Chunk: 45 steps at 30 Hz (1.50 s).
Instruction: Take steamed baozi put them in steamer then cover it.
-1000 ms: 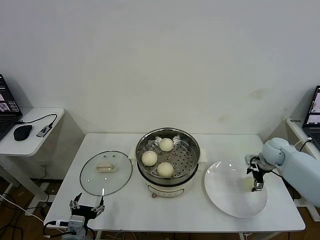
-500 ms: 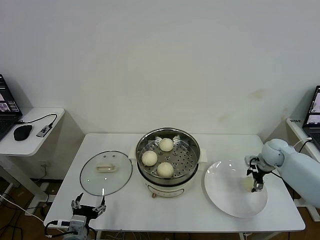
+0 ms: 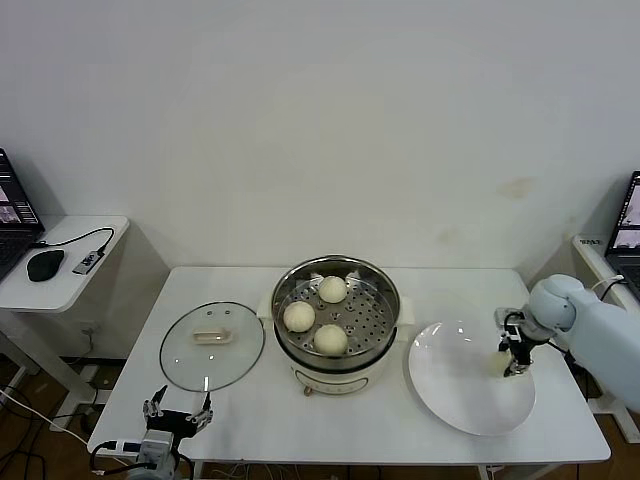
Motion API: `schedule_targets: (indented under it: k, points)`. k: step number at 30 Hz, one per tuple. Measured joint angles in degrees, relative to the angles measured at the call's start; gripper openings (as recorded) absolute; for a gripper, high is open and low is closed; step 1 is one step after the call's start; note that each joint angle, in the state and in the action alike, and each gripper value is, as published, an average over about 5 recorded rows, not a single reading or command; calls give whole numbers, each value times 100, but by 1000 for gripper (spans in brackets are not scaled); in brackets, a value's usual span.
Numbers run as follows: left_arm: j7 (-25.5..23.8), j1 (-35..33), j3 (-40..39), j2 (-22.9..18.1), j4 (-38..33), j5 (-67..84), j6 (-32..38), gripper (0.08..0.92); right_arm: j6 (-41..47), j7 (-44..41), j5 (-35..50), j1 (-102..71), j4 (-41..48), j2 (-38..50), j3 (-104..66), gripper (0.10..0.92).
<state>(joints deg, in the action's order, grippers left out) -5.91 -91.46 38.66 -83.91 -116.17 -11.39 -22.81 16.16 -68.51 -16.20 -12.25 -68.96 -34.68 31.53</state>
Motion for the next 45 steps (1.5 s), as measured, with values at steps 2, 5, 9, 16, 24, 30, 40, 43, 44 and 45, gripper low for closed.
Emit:
schedule_targets:
  k: [2, 5, 9, 16, 24, 30, 40, 43, 44, 45]
  points:
    - [7, 9, 5, 8, -3, -15, 9, 823, 42, -28, 78, 105, -73, 55, 91, 543]
    - [16, 34, 13, 13, -18, -39, 23, 823, 131, -81, 263, 393, -221, 142, 336, 543]
    - [22, 70, 25, 15, -61, -58, 38, 823, 304, -170, 650, 1056, -468, 204, 861, 543]
    - [26, 97, 59, 40, -168, -50, 48, 823, 705, -355, 1628, 2687, -846, 40, 2111, 543]
    - [21, 64, 64, 57, -358, -45, 48, 823, 1174, -475, 2741, 4261, -954, -566, 3320, 543]
    - [22, 68, 101, 64, -464, 11, 48, 823, 1452, -490, 3360, 4882, -883, -1148, 3850, 543]
    - [34, 71, 130, 67, -474, 67, 48, 823, 1699, -403, 3797, 5101, -538, -2178, 4133, 543]
    - [33, 71, 136, 55, -469, 86, 48, 823, 1713, -368, 3787, 5014, -375, -2469, 4137, 543]
    - [33, 71, 136, 53, -468, 91, 47, 823, 1714, -357, 3770, 4976, -318, -2558, 4138, 543]
    - [33, 72, 135, 53, -464, 93, 47, 823, 1714, -345, 3746, 4937, -261, -2641, 4140, 543]
